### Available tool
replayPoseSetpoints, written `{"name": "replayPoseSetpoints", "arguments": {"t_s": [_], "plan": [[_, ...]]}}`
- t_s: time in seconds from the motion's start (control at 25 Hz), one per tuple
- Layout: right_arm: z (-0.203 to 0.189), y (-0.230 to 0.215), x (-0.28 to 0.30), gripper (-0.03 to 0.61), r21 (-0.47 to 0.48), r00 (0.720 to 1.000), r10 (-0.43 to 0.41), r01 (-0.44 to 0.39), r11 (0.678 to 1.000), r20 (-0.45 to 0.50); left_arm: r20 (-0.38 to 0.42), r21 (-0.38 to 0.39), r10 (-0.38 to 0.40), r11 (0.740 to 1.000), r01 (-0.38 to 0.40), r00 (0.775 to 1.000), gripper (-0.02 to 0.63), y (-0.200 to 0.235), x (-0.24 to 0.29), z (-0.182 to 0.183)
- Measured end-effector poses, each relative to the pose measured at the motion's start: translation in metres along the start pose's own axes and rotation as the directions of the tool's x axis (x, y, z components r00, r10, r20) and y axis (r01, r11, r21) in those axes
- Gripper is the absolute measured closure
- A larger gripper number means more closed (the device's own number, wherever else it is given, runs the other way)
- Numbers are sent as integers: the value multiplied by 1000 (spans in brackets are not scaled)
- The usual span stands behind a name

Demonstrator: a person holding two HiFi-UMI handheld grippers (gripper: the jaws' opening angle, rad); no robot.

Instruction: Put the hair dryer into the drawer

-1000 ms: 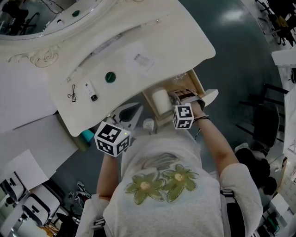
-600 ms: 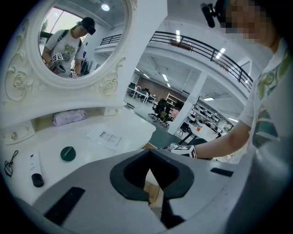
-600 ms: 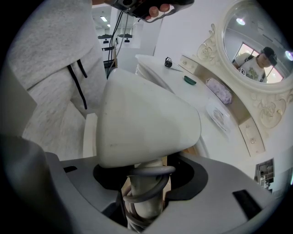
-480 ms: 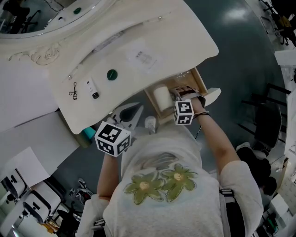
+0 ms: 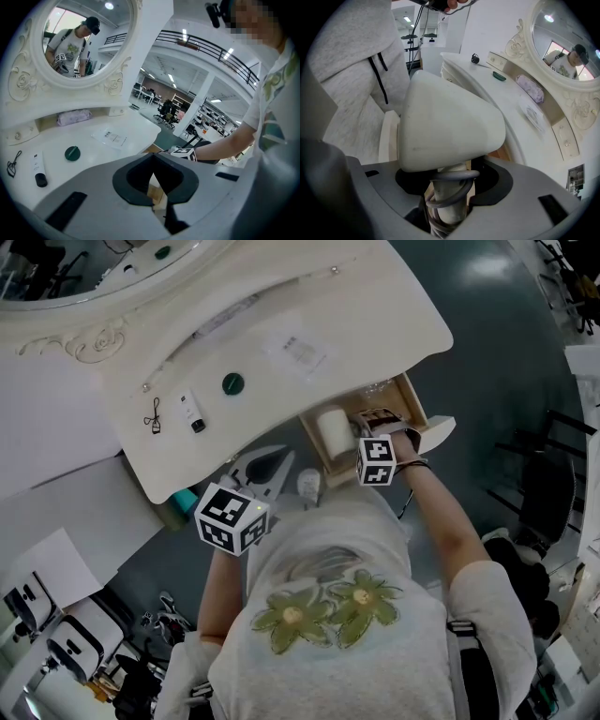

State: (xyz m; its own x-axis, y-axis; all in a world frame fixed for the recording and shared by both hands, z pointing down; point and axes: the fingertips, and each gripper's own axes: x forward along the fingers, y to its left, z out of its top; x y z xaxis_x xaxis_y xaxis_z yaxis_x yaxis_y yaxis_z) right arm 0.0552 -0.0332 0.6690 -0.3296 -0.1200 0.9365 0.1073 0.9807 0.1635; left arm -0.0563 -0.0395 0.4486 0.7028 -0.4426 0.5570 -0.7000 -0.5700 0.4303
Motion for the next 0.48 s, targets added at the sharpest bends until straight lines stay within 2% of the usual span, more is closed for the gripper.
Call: {"name": "replayPoseSetpoints", "arguments": {"t_s": [0.48], "plan": [[-3,2,17,333,-5,999,32,-32,999,-1,-20,-17,5,1000,-5,1000,604,5,1,-4]]}}
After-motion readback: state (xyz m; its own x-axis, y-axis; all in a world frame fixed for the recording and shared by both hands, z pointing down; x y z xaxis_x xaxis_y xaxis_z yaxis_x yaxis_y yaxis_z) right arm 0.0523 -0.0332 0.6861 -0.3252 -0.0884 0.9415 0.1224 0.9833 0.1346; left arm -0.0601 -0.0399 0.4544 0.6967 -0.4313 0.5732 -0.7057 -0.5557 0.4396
